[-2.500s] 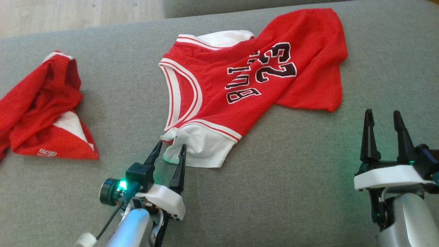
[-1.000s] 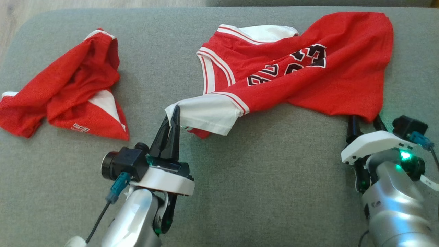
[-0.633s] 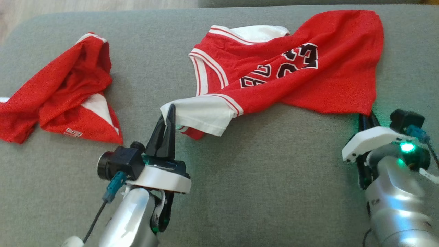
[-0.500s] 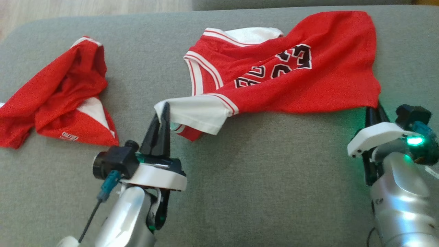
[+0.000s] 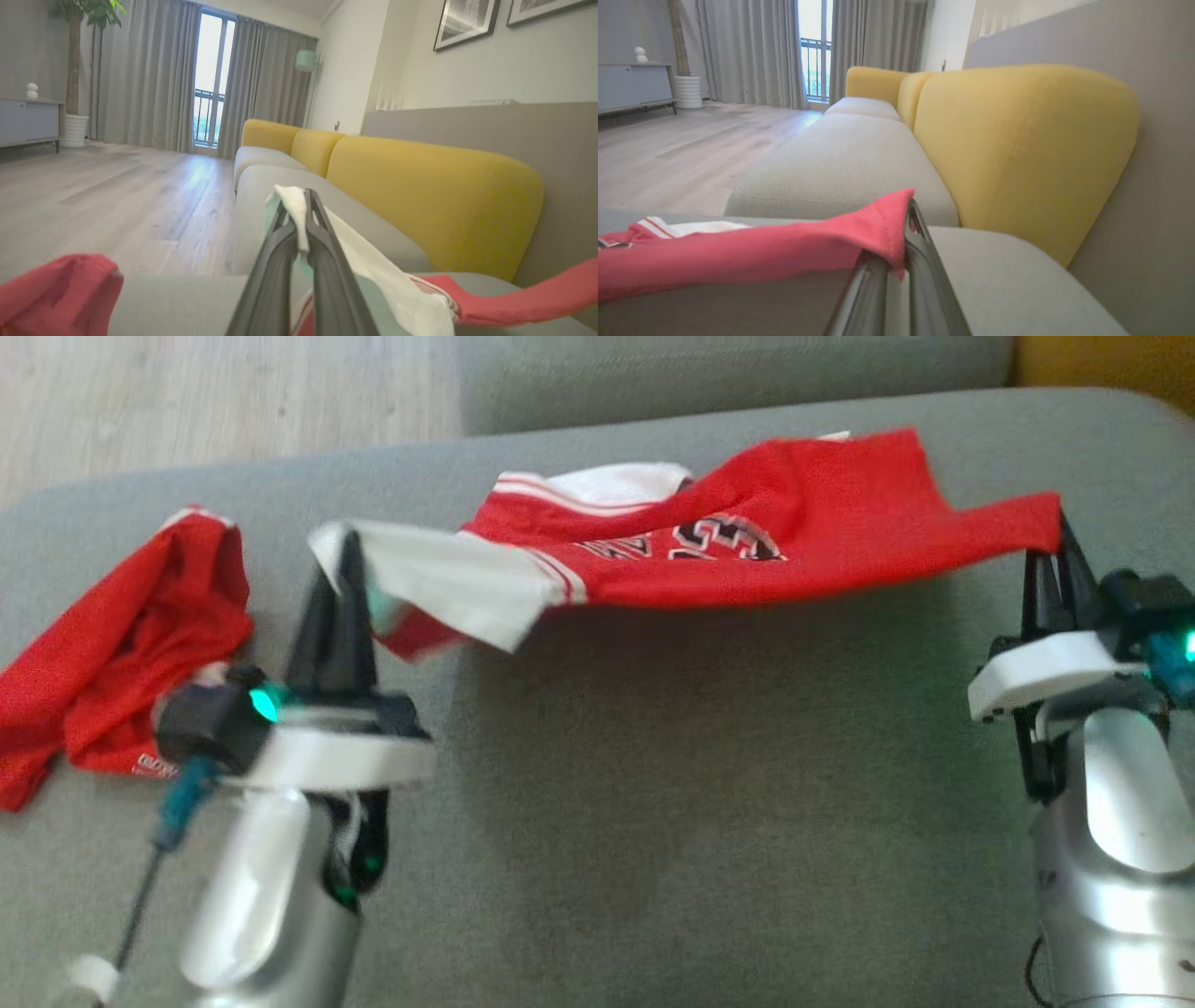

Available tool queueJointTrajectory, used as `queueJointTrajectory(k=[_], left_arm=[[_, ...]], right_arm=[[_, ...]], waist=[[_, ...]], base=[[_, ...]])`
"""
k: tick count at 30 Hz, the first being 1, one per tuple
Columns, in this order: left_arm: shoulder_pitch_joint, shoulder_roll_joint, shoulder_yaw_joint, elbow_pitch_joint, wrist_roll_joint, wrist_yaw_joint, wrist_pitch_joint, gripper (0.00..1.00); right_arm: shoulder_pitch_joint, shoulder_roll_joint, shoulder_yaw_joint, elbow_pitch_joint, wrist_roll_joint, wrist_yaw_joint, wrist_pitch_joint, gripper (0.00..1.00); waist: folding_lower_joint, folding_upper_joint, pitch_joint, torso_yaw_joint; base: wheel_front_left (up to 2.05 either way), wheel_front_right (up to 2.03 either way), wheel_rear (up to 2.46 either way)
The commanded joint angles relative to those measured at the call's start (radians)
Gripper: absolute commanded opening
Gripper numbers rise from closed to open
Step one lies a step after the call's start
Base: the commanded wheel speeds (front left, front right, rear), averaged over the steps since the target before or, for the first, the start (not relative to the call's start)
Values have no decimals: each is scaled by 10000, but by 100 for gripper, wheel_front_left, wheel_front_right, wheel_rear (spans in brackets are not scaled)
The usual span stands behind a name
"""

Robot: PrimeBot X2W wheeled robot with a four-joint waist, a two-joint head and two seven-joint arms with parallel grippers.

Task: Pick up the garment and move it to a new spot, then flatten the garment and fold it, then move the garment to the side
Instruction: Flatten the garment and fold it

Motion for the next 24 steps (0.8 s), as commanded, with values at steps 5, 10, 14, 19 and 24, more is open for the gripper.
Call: queueJointTrajectory(k=[5,10,14,19,24], left_arm=[[-1518,541,808,-1514,-346,-95,345,0],[-2038,978,1159,-2960,-432,87,1054,0],[-2027,1276,1297,-4781,-659,275,2150,0],[-2037,1756,1475,-6828,-817,517,3512,0],[-2530,2113,1486,-7020,-968,434,4286,0]], right_arm=[[-555,-611,1035,-1697,112,-7,707,0],[-673,-1378,1919,-3296,1062,-7,1653,0],[-266,-2043,2386,-5128,2134,-7,2976,0],[582,-2562,2303,-7725,2681,-7,4524,0],[798,-2744,2259,-8672,2788,-7,5383,0]], waist=[[0,0,-758,-382],[0,0,-1125,-610],[0,0,-1144,-707],[0,0,-714,-684],[0,0,-75,-625]], base=[[0,0,0],[0,0,0],[0,0,0],[0,0,0],[0,0,0]])
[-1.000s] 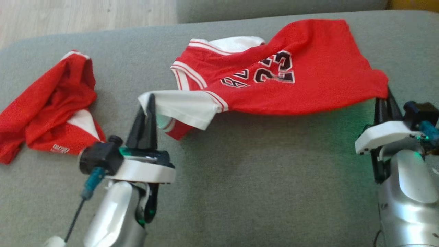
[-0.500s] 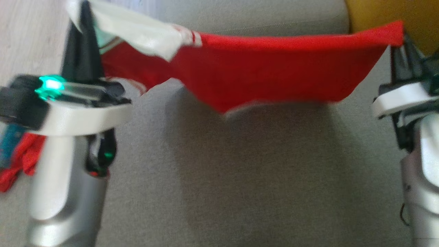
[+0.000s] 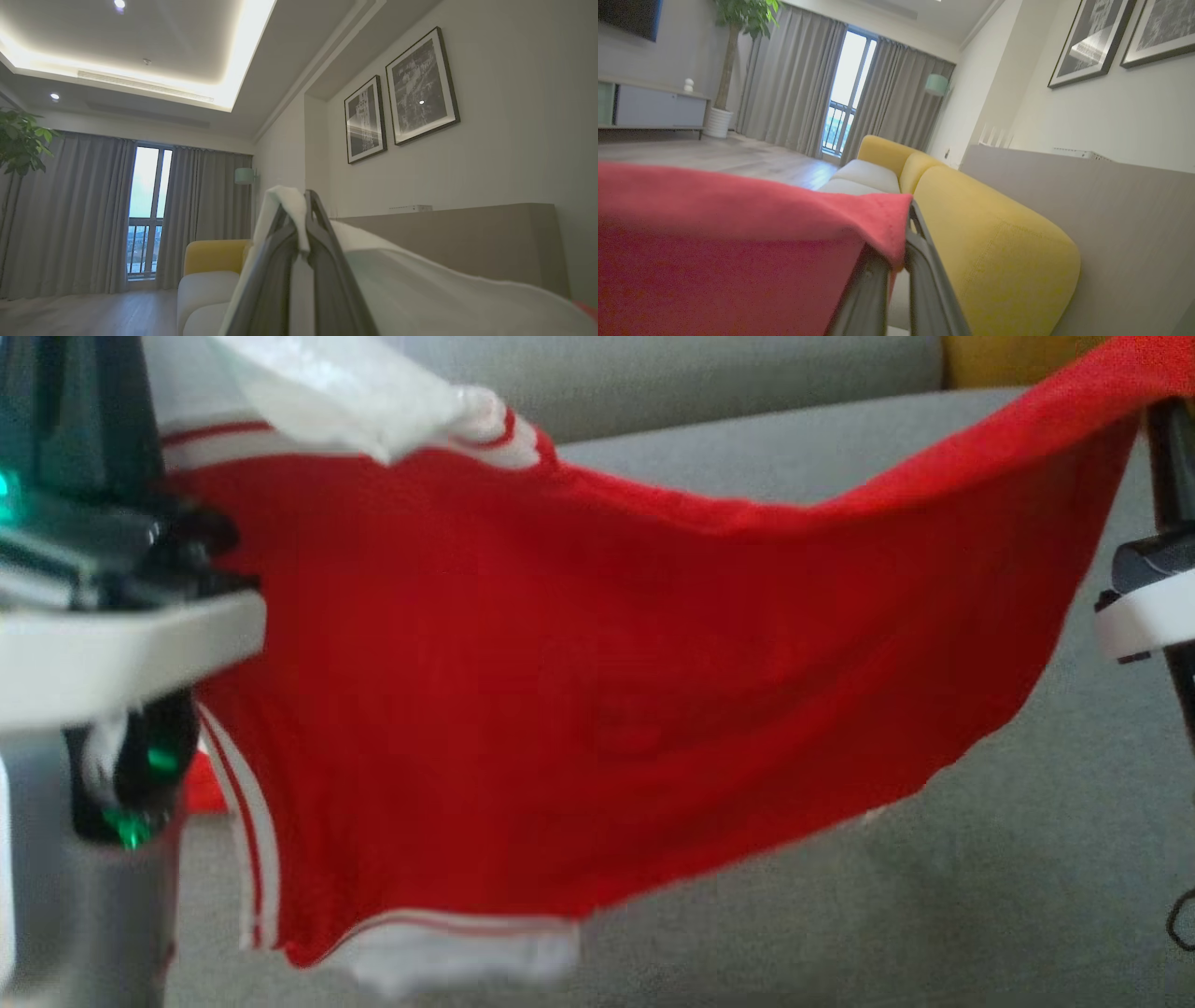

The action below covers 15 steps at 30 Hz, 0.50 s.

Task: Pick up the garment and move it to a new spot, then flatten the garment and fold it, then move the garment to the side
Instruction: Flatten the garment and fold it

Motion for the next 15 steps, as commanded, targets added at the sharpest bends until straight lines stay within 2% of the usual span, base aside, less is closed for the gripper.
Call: queueJointTrajectory(k=[1,4,7,12,15], left_arm=[[-800,340,349,-97,-106,-39,121,0],[-1817,491,102,1047,-238,-420,402,0],[-3444,693,-103,2846,-118,-807,380,0],[-6834,1085,-444,6308,427,-1196,-378,0],[-8806,1166,-506,7992,690,-1265,-1112,0]], right_arm=[[-380,-225,154,-304,138,-7,100,0],[-1090,-517,498,135,285,-7,284,0],[-2562,-832,986,1222,476,-7,170,0],[-6087,-1069,2001,4030,543,-7,-566,0],[-8222,-874,2254,5810,268,-7,-1509,0]], waist=[[0,0,464,52],[0,0,1350,123],[0,0,2339,160],[0,0,3527,194],[0,0,3920,268]], base=[[0,0,0],[0,0,0],[0,0,0],[0,0,0],[0,0,0]])
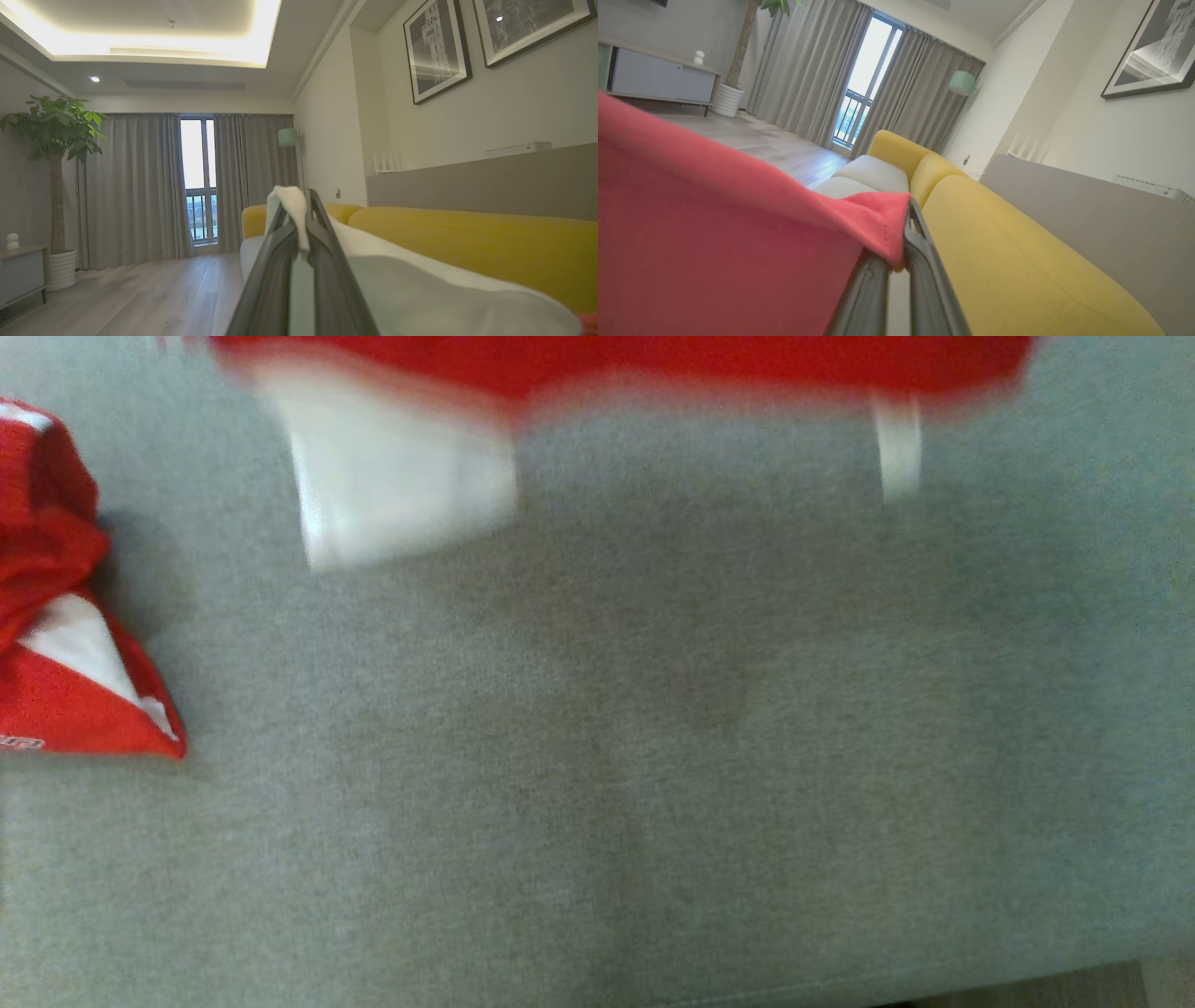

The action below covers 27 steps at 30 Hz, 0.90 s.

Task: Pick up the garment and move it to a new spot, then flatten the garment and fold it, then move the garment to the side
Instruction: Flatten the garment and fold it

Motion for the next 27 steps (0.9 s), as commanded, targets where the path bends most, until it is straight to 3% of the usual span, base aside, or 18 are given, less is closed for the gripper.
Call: queueJointTrajectory(k=[1,4,9,13,17,22,27], left_arm=[[-1188,498,201,398,94,-50,-388,0],[-2382,438,158,1757,189,-81,-1261,0],[-3005,236,-211,3356,183,-124,-2142,0],[-3686,-84,-662,4320,-336,-146,-1852,0],[-1436,41,-1731,4499,-804,-150,-2983,0],[1190,542,-2662,4253,-1410,-151,-3220,0],[2974,1001,-3393,3736,-2126,-152,-3068,0]], right_arm=[[-893,115,107,477,-186,-7,-524,0],[-2166,305,93,2113,-353,-7,-1540,0],[-3000,412,363,4126,-570,-7,-2713,0],[-2634,414,797,5354,-666,-7,-3356,0],[-1757,385,1672,6365,-534,-7,-3667,0],[-413,306,3421,7157,235,-7,-3786,0],[668,68,4885,7126,1514,-7,-3582,0]], waist=[[-7,1,728,158],[-7,1,787,267],[-7,1,905,546],[-7,1,1014,733],[-7,1,905,875],[-7,1,461,1001],[-7,1,-17,995]], base=[[0,0,0],[0,0,0],[0,0,0],[0,0,0],[0,0,0],[0,0,0],[0,0,0]])
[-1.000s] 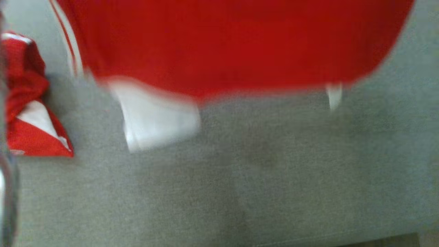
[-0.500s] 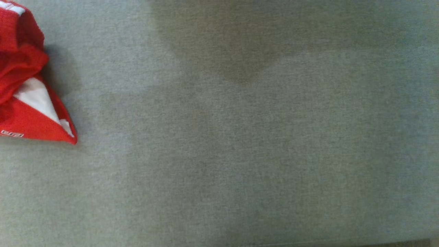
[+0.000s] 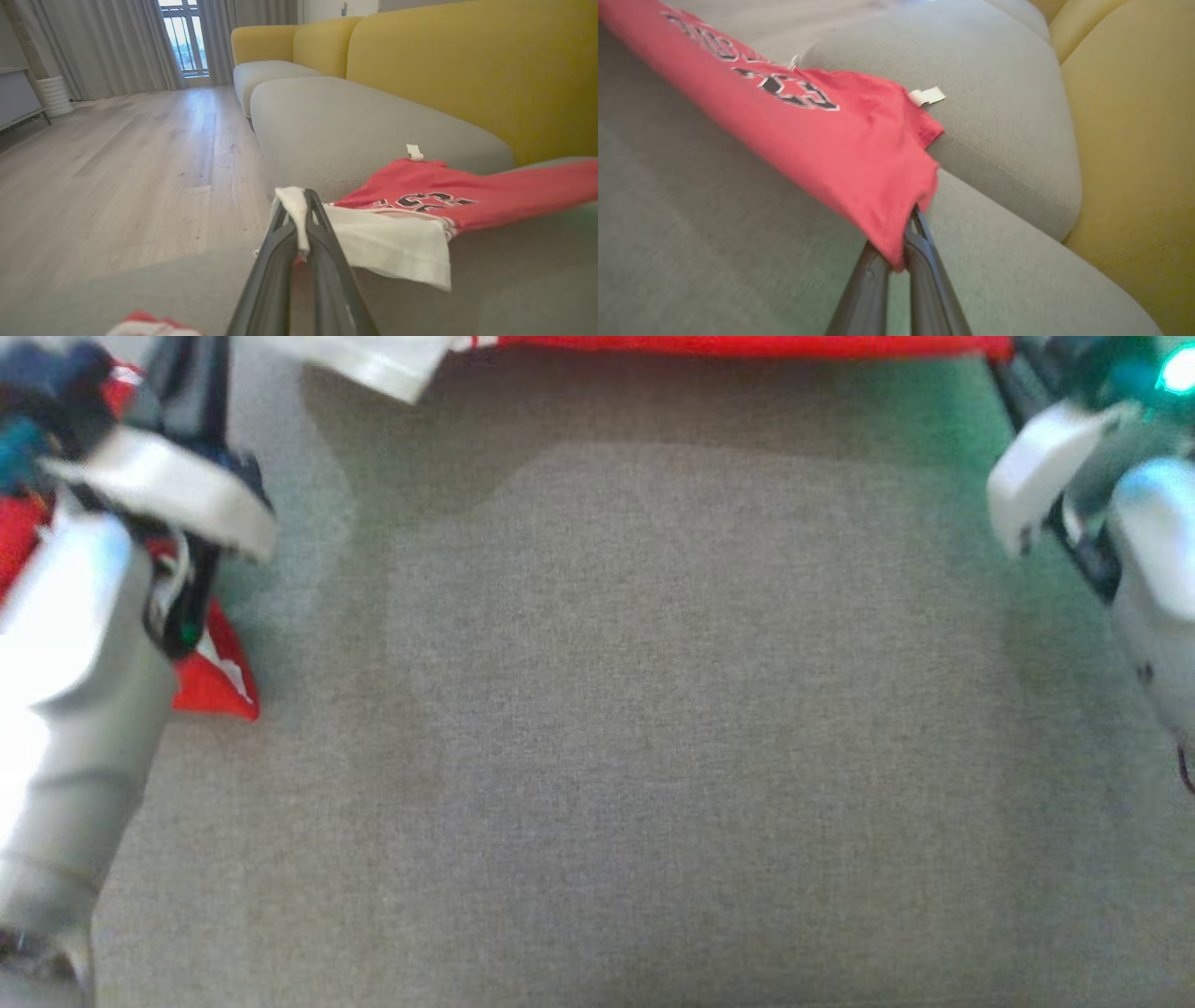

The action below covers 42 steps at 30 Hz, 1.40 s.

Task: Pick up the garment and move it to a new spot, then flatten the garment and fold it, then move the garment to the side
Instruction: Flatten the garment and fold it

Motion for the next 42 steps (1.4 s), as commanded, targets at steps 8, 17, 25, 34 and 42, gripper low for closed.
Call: queueJointTrajectory(k=[8,17,25,34,42], left_arm=[[1866,1583,-719,-1968,-861,18,722,0],[4026,2488,-1238,-4338,-1374,252,1746,0],[5481,3312,-1334,-6277,-2276,633,2881,0],[6730,4282,-1630,-8308,-3238,933,4272,0],[7273,4866,-1788,-9469,-3854,1131,5109,0]], right_arm=[[1451,-1850,2611,-2145,2716,-7,1007,0],[2440,-3785,4558,-4260,5043,-7,1811,0],[3280,-4448,5027,-5224,6205,-7,2176,0],[4257,-5265,5278,-6363,7325,-7,3071,0],[4707,-5977,5375,-7706,7868,-7,3973,0]], waist=[[3,0,-1046,96],[3,0,-2122,202],[3,0,-2989,201],[3,0,-3667,193],[3,0,-3744,116]], base=[[0,0,0],[0,0,0],[0,0,0],[0,0,0],[0,0,0]])
